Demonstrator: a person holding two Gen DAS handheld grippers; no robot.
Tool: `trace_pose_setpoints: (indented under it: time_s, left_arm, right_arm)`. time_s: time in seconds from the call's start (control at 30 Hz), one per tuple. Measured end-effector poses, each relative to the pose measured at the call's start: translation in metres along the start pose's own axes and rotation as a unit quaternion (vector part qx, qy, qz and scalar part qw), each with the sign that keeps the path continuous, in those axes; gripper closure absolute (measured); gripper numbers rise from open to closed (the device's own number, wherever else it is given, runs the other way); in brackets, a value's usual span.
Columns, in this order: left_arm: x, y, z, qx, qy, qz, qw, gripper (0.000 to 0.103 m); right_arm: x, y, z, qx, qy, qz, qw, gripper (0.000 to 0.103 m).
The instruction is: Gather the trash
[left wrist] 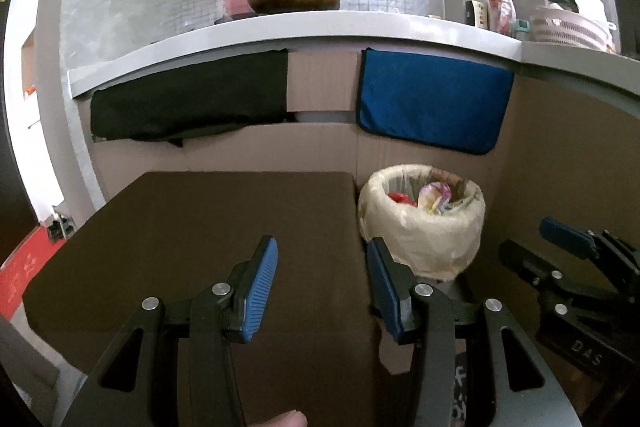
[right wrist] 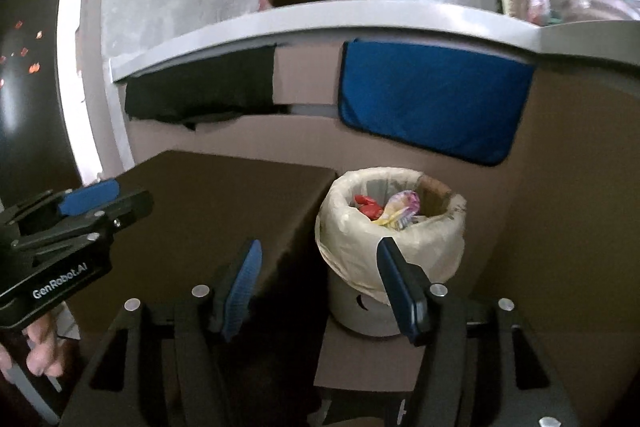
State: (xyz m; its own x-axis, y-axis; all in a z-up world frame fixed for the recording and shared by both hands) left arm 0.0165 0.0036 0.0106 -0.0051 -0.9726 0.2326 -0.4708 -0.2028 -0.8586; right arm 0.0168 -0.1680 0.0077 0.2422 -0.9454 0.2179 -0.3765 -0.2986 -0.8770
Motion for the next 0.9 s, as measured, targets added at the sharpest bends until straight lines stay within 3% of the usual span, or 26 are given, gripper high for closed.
trace_pose_setpoints:
  time_s: [0.17,0.5,0.9]
  left_arm:
    - [-0.007,0.008,-0.02,0.005,-0.018,0.001,0.9998,0.055]
    - [-0.024,0.01,-0.036,0.021,-0.059,-0.023,0.9978,0.055]
    - [-0.02,0.011,-0.04,0.024,-0.052,-0.018,0.9982,0.055]
  right_arm:
    - [-0.017,0.005,-0.02,0.014,-0.006,0.008,1.0,0.046]
    - [-0.032,0.002,-0.02,0.011,-0.014,0.002,1.0,0.046]
    - [-0.03,0.006,-0.022,0.022,-0.002,0.004,1.0,0.046]
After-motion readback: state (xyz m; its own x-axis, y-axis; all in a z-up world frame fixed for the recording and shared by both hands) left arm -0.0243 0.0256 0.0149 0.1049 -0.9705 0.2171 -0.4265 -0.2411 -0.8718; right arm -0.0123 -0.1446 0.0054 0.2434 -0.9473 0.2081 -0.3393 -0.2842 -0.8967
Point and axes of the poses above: each gripper's, at about its wrist camera, not at the fingertips, and z roughly the way its jaws point, x to its right, y to its underside, the point moved 2 cm from there along z, roughly the way its jaws point, and after that the axes turned 14 degrees about -z, right-handed, at the moved point
